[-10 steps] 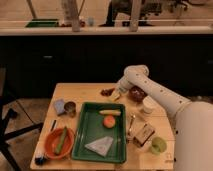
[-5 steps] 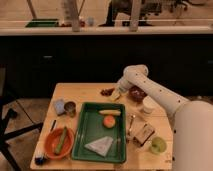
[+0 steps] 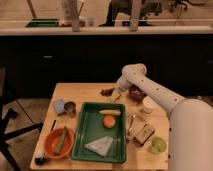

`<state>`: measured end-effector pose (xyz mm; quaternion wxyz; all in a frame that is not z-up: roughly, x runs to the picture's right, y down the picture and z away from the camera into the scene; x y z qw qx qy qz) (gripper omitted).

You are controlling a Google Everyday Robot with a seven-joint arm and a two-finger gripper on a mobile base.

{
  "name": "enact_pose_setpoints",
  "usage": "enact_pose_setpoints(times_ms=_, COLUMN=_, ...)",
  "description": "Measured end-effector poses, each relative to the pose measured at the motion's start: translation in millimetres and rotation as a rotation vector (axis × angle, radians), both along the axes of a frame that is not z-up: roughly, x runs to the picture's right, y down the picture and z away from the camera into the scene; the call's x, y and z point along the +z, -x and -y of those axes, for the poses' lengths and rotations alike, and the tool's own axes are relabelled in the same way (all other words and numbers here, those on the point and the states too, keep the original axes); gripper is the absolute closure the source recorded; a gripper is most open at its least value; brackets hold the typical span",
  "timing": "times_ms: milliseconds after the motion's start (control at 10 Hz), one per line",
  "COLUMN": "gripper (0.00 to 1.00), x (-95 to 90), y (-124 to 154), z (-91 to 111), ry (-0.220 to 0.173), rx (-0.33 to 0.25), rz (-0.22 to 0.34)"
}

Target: Place grapes in metal cup

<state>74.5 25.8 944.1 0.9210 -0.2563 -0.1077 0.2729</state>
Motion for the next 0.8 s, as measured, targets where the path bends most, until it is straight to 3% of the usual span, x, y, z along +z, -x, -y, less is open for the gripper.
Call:
enact_pose_setpoints(times_ms=400, gripper=0.20, x=10.9, y=0, z=2, ry=-0.051, rx=-0.044, rz=0.019)
enact_pose_setpoints(times_ms=800, gripper=0.20, x=24.2, y=-2, z=5, ry=-0.067, rx=-0.045, rz=0.015)
